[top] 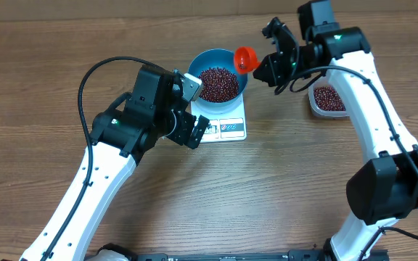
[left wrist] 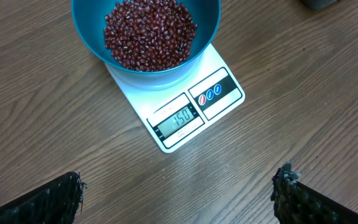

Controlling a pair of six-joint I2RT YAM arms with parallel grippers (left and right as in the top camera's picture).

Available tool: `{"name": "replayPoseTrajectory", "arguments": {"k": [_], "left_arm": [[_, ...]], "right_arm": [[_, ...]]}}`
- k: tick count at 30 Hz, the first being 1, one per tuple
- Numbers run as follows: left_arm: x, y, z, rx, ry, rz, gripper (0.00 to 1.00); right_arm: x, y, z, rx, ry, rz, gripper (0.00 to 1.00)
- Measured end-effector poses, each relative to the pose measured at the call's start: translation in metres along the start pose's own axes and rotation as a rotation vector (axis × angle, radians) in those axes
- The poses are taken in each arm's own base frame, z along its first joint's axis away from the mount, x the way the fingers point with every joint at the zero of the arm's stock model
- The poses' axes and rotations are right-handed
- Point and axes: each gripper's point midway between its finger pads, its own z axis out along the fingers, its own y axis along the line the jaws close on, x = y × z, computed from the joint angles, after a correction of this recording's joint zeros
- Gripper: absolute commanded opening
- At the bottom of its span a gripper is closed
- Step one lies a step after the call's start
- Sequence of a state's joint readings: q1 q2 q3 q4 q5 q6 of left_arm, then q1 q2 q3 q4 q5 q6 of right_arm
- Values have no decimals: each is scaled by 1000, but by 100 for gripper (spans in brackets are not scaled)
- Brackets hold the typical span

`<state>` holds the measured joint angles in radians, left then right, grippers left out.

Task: Scoop item into bowl and weigh 150g on scale
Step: 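Move the scoop with the right gripper back toward the bean tub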

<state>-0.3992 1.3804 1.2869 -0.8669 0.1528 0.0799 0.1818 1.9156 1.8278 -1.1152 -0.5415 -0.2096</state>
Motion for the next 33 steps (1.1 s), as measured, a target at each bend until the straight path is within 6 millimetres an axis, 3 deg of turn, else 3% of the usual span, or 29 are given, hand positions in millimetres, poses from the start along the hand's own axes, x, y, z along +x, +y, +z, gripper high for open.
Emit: {"name": "replayPoseTrajectory", "arguments": {"k": [22,27,33], "left_arm": [[0,0,0,0,0,0,100],[0,0,0,0,0,0,100],[0,0,0,0,0,0,100]], "right_arm": [[4,5,-6,-76,5,39,4],[6,-12,-29,-81,-26,102,4],[18,-48,-78,-33,-80,228,4]]}}
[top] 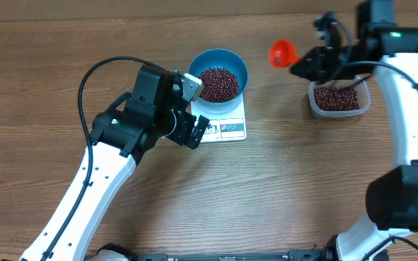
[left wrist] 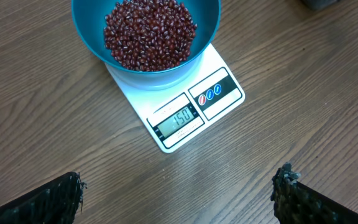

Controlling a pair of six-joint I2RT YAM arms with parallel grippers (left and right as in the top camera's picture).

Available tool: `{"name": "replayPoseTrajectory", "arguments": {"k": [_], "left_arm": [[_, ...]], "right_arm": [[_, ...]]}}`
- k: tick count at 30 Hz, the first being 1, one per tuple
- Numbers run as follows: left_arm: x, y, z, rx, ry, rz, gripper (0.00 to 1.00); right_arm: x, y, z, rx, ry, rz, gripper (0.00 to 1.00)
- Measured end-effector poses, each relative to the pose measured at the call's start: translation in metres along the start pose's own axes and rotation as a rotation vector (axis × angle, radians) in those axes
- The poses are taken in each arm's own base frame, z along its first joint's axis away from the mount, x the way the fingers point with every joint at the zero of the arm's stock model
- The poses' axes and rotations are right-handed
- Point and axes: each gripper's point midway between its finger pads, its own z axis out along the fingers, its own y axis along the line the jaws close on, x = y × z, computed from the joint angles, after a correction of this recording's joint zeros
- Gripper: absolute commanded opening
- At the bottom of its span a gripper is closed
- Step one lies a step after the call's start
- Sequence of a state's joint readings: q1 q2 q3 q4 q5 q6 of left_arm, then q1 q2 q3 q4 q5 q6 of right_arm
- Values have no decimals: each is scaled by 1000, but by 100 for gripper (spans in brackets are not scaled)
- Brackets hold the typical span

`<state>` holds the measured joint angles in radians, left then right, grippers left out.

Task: Scoop item into bowl and weigh 150g on scale
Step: 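Move the scoop with the right gripper back toward the bean tub, then lower the red scoop into the bean tub with the right gripper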

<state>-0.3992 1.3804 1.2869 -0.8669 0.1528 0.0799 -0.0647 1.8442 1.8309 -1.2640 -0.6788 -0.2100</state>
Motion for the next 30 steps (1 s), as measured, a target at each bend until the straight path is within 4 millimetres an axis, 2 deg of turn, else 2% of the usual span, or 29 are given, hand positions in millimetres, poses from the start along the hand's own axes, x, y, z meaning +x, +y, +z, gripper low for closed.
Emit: {"name": "replayPoseTrajectory", "arguments": {"k": [3,9,13,16,20,24,30], "left_arm": [[0,0,0,0,0,0,99],[0,0,0,0,0,0,100],[0,0,0,0,0,0,99],[0,0,0,0,0,0,100],[0,0,0,0,0,0,100],[0,0,0,0,0,0,100],[0,0,0,0,0,0,100]], "right_arm": [[5,-21,-24,26,-22,80,4],[20,-67,-58,105,-43,224,4],[35,-91,-67,217,-1,271,4],[42,-100,-70,280,24,277,4],[52,-121,-76,447,72,302,4],[56,-126,-76,553,109,302,4],[58,-122,-67,728,177,234,4]]}}
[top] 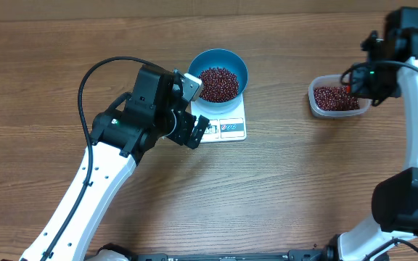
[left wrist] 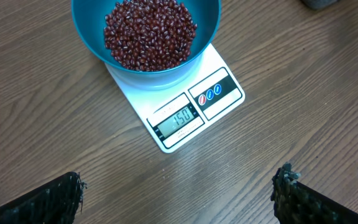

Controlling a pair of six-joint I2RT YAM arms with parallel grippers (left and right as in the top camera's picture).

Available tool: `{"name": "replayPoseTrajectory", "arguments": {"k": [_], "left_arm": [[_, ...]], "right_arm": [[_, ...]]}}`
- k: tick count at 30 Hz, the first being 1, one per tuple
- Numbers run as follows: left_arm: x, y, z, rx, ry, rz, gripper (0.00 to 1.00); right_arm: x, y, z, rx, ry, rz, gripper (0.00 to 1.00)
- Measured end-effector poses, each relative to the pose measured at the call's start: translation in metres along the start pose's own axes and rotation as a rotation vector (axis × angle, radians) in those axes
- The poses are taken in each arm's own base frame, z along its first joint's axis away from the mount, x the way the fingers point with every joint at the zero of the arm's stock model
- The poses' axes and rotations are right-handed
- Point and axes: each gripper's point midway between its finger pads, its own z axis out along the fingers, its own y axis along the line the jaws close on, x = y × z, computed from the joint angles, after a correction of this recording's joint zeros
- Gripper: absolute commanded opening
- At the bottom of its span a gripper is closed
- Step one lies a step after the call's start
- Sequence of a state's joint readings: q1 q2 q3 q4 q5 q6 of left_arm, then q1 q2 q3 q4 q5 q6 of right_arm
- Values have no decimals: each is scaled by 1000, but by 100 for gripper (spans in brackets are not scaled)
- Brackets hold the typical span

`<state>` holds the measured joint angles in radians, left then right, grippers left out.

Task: Scoop item into bowl and weigh 150g on scale
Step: 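Lower the red scoop into the bean tub with the right gripper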

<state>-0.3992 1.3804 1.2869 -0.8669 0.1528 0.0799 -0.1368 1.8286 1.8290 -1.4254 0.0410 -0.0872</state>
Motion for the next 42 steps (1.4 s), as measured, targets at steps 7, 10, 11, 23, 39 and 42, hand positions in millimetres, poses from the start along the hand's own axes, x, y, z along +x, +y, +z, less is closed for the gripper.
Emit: {"name": "replayPoseTrajectory", "arguments": {"k": [7,10,11,23,39,42], "left_arm": [[0,0,0,0,0,0,100],[0,0,0,0,0,0,100],[0,0,0,0,0,0,99],[0,0,0,0,0,0,99],[0,0,0,0,0,0,100],[0,0,0,0,0,0,100]], "right_arm": [[9,5,4,221,27,-36,4],[9,3,2,266,19,-30,4],[8,1,2,277,16,-22,4],[11,5,4,215,24,62,4],[14,-16,-66,-283,-170,244,4],[11,-18,-66,-390,-197,259,4]]}}
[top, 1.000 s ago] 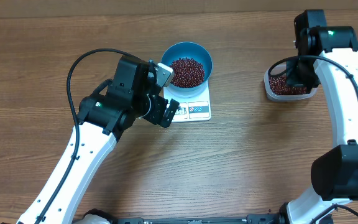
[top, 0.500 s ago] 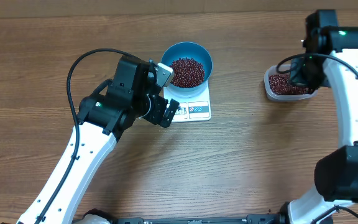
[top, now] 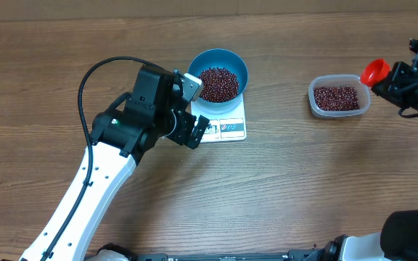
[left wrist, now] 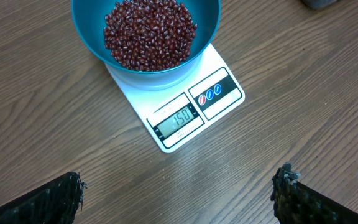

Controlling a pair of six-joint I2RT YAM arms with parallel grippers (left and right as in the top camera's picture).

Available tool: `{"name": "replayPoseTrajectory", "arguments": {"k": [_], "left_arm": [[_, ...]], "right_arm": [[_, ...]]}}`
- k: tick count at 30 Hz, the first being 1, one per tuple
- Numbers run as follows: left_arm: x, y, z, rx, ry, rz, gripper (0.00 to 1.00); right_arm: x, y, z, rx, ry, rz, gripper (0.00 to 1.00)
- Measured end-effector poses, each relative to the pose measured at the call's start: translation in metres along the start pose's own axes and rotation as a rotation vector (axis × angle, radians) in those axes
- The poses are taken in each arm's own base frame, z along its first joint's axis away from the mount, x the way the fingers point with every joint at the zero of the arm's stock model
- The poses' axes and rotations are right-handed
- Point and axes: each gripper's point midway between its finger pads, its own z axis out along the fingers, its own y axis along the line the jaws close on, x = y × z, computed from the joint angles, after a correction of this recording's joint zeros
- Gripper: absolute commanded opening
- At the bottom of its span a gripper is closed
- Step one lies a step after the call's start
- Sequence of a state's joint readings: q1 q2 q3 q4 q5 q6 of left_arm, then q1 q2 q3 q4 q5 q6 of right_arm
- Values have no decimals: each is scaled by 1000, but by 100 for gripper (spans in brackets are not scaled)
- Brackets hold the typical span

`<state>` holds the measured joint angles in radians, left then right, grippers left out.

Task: Scoop item into bowl and weigh 150g on scale
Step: 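Lower the red scoop into the bean tub with the right gripper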

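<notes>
A blue bowl [top: 218, 71] heaped with red beans [left wrist: 149, 32] stands on the white scale [top: 223, 127]. The scale's display [left wrist: 178, 119] reads 150. My left gripper [left wrist: 178, 186] is open and empty, hovering over bare wood just in front of the scale. At the table's right edge my right gripper [top: 392, 78] is shut on the handle of a red scoop [top: 374, 71], whose cup hangs just right of the clear tub of red beans [top: 338, 96].
The left arm [top: 122, 138] reaches in from the lower left and ends beside the scale. Bare wooden tabletop [top: 303, 181] lies between the scale and the tub.
My right gripper has moved from over the tub's right side to the table's right edge, and the red scoop now shows beside the tub. The left arm, bowl and reading are unchanged.
My right gripper held the red scoop at the bowl's right rim with the scale reading 150. Then the scoop was between bowl and tub, then the gripper was over the tub, and now it is right of it. My left gripper stayed open throughout.
</notes>
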<state>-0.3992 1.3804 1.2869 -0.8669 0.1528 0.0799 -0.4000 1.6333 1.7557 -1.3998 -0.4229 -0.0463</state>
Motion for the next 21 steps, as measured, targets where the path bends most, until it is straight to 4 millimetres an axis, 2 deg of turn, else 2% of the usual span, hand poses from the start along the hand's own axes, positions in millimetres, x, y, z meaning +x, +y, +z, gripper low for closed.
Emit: {"name": "replayPoseTrajectory", "arguments": {"k": [5,14,21], "left_arm": [[0,0,0,0,0,0,100],[0,0,0,0,0,0,99],[0,0,0,0,0,0,100]], "right_arm": [[1,-10,24,-132,-10,62,4],[17,-35,92,-216,-20,248,4],[29,-44,121,-236,-30,335,5]]}}
